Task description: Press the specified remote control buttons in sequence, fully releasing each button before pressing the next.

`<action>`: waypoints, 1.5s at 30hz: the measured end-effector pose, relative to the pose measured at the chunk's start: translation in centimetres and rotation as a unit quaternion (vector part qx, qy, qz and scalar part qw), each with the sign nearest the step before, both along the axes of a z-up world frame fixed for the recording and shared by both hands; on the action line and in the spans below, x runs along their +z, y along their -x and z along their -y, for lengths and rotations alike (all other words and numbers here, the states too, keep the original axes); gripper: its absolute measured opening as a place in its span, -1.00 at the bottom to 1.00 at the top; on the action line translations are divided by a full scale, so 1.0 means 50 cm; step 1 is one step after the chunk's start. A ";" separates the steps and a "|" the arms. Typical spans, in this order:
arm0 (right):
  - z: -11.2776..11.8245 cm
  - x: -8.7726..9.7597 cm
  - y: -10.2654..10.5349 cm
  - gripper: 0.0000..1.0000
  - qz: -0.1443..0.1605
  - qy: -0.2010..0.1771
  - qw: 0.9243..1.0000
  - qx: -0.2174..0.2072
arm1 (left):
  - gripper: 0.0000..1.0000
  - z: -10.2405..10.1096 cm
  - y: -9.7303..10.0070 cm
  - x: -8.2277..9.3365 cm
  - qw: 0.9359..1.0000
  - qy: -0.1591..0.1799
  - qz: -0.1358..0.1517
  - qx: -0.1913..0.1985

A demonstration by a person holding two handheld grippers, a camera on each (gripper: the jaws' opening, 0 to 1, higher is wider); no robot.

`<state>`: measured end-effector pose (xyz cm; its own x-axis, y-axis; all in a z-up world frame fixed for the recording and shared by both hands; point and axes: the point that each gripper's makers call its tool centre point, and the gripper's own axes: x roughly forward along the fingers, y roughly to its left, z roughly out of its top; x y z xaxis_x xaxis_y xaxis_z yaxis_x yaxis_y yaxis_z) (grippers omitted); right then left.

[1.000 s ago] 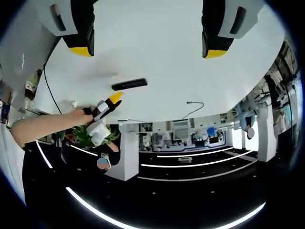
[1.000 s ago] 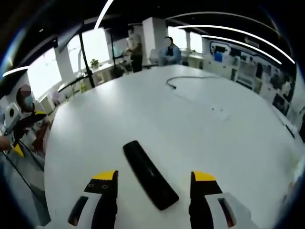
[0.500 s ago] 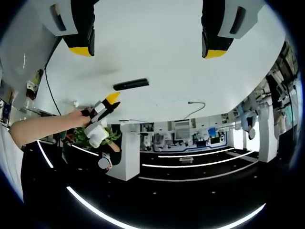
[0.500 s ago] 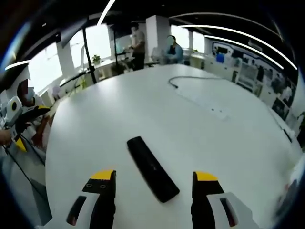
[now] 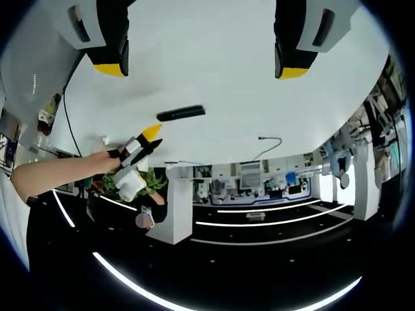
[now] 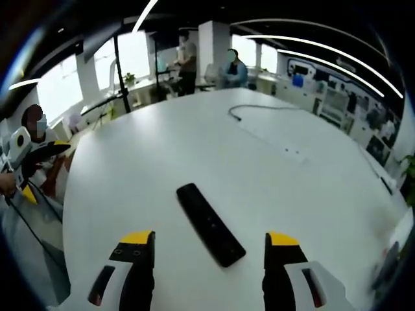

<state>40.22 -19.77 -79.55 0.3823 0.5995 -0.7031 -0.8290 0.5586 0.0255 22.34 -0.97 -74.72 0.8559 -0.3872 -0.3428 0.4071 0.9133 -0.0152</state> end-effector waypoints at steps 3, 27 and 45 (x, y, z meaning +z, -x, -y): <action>0.003 0.003 0.005 0.34 0.000 0.002 1.000 -0.001 | 0.93 0.001 0.000 0.001 1.000 0.002 0.001 -0.001; 0.012 0.029 0.061 0.35 0.009 -0.002 1.000 -0.019 | 0.92 0.010 0.003 0.013 0.999 0.029 0.012 -0.012; 0.030 0.062 0.130 0.40 0.025 -0.022 0.999 -0.039 | 0.92 0.018 0.006 0.022 0.999 0.046 0.017 -0.023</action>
